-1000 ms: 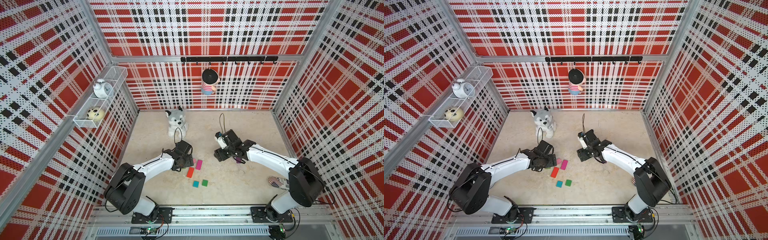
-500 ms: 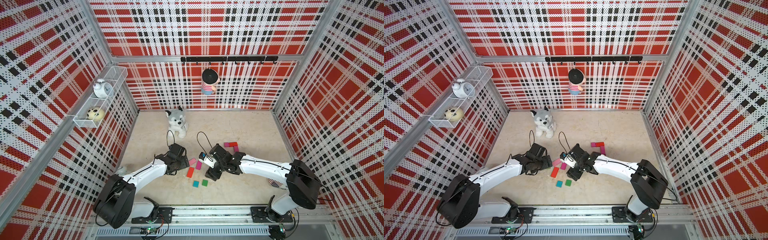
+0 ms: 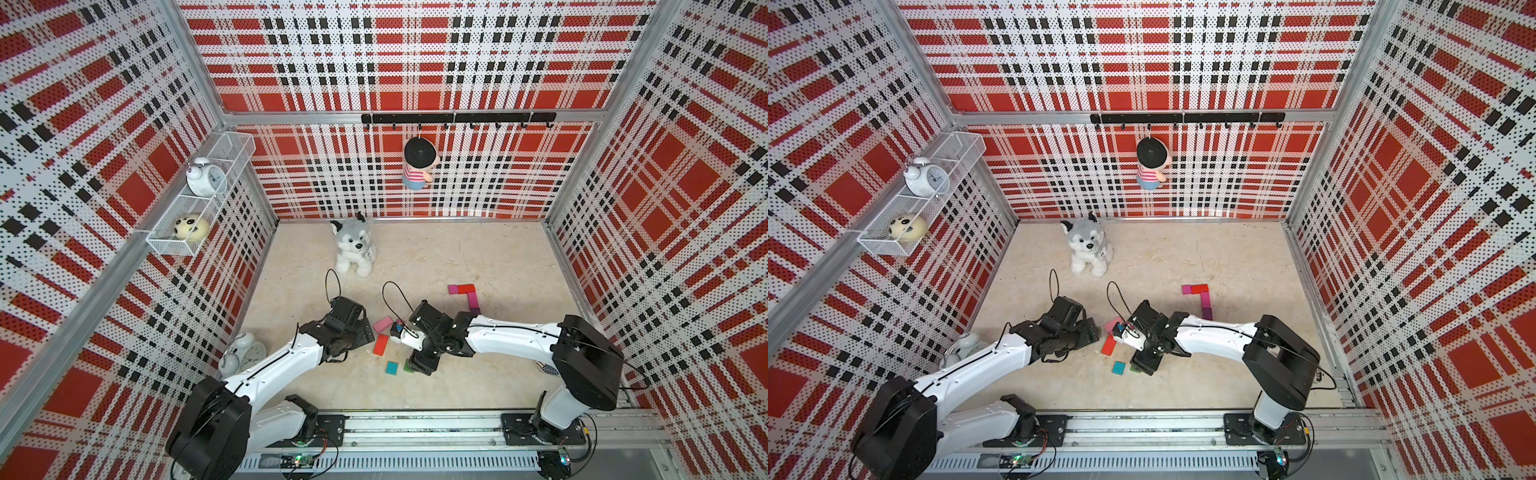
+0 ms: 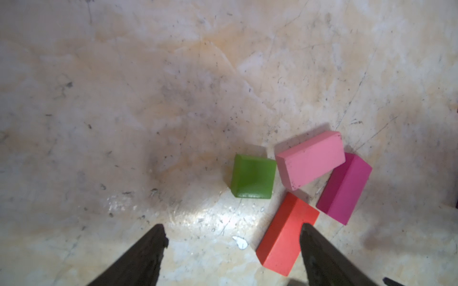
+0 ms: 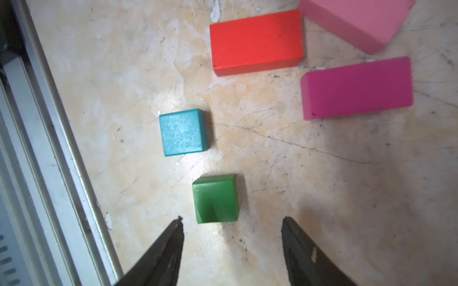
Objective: Assemble the number 7 with building blocks
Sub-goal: Pick up the building block from the center of the board.
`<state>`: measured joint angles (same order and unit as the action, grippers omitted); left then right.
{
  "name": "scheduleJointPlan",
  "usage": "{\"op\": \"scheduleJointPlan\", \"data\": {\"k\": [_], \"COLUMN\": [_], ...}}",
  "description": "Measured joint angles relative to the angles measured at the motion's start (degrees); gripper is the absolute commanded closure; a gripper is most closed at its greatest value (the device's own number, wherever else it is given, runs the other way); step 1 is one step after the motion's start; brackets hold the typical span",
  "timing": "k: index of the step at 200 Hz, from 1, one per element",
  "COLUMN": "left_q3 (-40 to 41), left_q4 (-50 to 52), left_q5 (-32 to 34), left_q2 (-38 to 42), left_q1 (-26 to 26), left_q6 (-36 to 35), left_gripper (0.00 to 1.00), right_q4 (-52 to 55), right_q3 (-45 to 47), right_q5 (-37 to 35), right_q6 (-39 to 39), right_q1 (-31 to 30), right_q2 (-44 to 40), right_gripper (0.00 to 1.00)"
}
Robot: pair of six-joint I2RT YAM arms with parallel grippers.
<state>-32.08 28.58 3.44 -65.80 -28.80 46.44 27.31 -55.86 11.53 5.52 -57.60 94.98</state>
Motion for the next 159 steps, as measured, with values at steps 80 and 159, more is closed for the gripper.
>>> {"op": "scheduleJointPlan", "data": {"k": [80, 159], "left_q3": [1.2, 2.2], "left_q4": [0.2, 0.2], "left_q5": [0.0, 0.0], "left_q2": [2.6, 4.2], "left_q1": [1.7, 2.4], "left_q6": [0.7, 0.9], "left_gripper": [0.12, 0.13], "right_q4": [2.6, 4.5], "right_q3": [-2.4, -4.6], "right_q5": [-2.6, -7.3], "right_q6": [2.1, 2.2], "right_q1": [-2.8, -3.5], "right_q2": [3.5, 6.8], "right_gripper": [0.39, 0.66]}}
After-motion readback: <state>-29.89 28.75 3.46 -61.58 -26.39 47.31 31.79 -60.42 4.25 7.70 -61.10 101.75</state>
